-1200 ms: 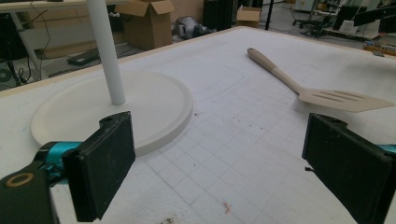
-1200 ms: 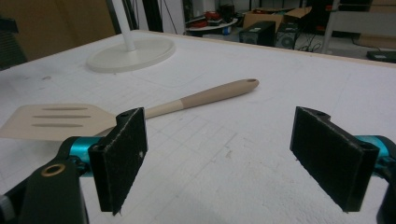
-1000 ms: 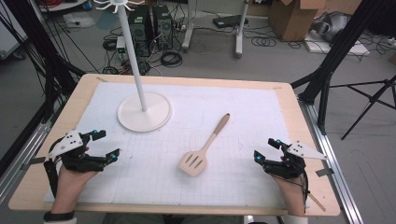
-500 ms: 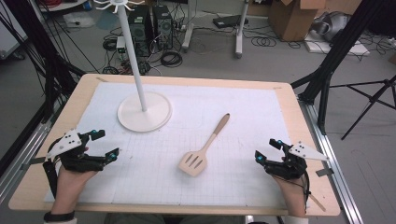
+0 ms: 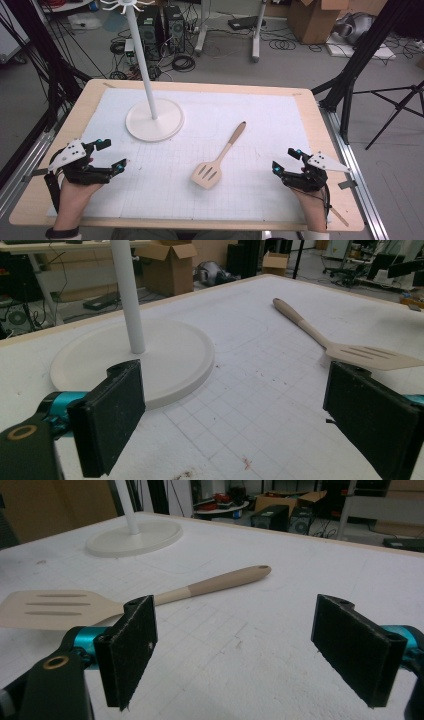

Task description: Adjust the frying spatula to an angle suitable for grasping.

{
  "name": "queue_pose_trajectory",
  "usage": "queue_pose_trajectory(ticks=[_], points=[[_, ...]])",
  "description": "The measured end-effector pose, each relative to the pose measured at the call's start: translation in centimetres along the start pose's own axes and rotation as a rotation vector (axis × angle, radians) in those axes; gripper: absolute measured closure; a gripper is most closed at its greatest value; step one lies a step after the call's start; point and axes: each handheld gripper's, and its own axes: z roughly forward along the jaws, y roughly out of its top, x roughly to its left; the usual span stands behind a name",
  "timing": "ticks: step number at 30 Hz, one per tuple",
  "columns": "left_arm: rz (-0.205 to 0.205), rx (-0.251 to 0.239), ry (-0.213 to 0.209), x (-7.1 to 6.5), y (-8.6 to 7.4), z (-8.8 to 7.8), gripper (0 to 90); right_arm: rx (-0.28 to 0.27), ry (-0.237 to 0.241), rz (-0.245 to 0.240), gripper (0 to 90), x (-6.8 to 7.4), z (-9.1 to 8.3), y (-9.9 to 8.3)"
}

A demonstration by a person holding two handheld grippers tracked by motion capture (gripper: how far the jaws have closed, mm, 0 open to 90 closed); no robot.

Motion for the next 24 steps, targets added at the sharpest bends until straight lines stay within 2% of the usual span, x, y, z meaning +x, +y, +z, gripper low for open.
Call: queue_pose_trajectory(ticks=[8,15,18,21,24], points=[[-0.012,0.006,-0.007,-0.4,0.4,0.1,10.1,-0.004,-0.005,-0.004,17.5,0.1,0.0,0.2],[0.007,-0.011,-0.014,-0.9,1.1,0.4,10.1,-0.007,-0.006,-0.009,17.4,0.1,0.0,0.2],[0.014,-0.033,-0.026,-1.2,1.3,0.6,10.2,-0.010,-0.004,-0.004,17.4,0.0,-0.1,0.3],[0.002,-0.014,-0.049,-1.6,1.9,1.1,10.2,-0.013,-0.004,-0.006,17.4,0.0,-0.2,0.4],[0.020,-0.021,-0.056,-2.0,2.6,1.5,10.2,-0.015,-0.003,-0.009,17.5,0.0,-0.2,0.5]])
